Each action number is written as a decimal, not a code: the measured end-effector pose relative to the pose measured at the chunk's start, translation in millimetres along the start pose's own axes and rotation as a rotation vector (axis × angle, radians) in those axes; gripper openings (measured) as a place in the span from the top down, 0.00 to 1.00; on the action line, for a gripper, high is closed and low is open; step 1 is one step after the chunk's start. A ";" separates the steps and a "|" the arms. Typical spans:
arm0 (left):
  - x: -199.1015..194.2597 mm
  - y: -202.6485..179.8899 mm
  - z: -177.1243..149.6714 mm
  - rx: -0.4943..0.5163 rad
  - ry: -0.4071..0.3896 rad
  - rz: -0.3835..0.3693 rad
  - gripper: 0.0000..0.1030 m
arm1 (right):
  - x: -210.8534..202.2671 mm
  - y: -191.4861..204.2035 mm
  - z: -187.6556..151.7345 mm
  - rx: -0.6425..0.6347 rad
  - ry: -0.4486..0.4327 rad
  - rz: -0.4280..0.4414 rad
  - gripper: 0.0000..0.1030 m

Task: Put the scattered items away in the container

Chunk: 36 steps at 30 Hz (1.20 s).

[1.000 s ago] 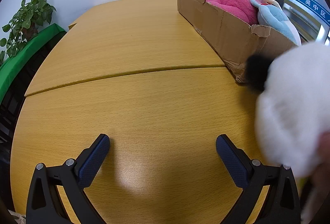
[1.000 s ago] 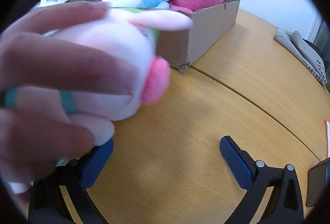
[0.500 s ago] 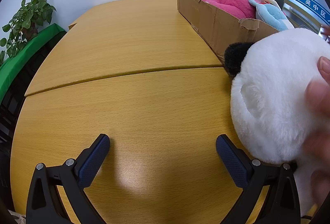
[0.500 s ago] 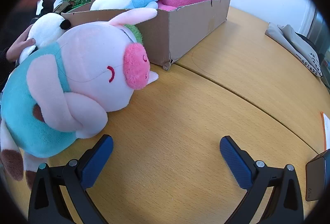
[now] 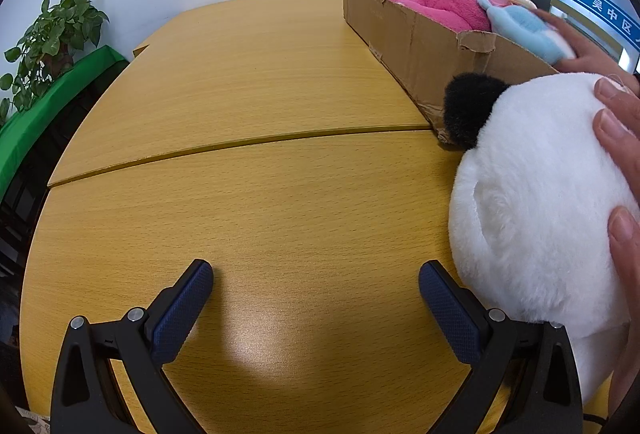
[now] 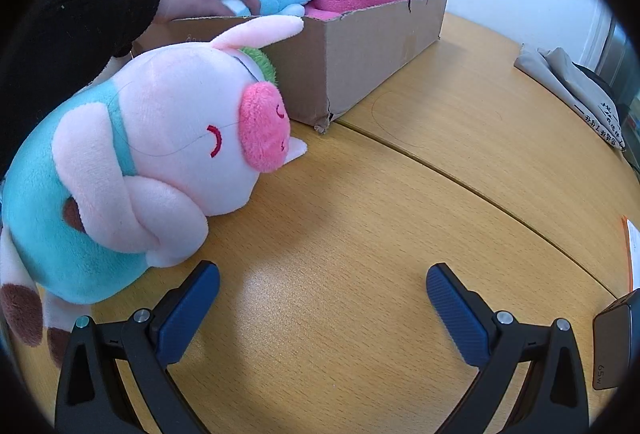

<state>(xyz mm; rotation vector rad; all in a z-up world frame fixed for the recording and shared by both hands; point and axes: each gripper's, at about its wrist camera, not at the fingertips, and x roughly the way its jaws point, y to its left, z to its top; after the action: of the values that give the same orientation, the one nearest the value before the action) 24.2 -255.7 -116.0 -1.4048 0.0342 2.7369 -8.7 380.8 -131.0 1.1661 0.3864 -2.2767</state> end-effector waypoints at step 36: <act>5.4 3.2 -2.8 -0.001 0.000 0.001 0.00 | 1.5 -3.3 0.7 0.000 -0.001 -0.001 0.00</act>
<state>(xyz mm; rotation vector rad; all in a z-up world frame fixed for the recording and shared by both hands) 23.1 -258.8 -122.1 -1.4054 0.0339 2.7386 -11.8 382.6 -131.9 1.1649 0.3864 -2.2779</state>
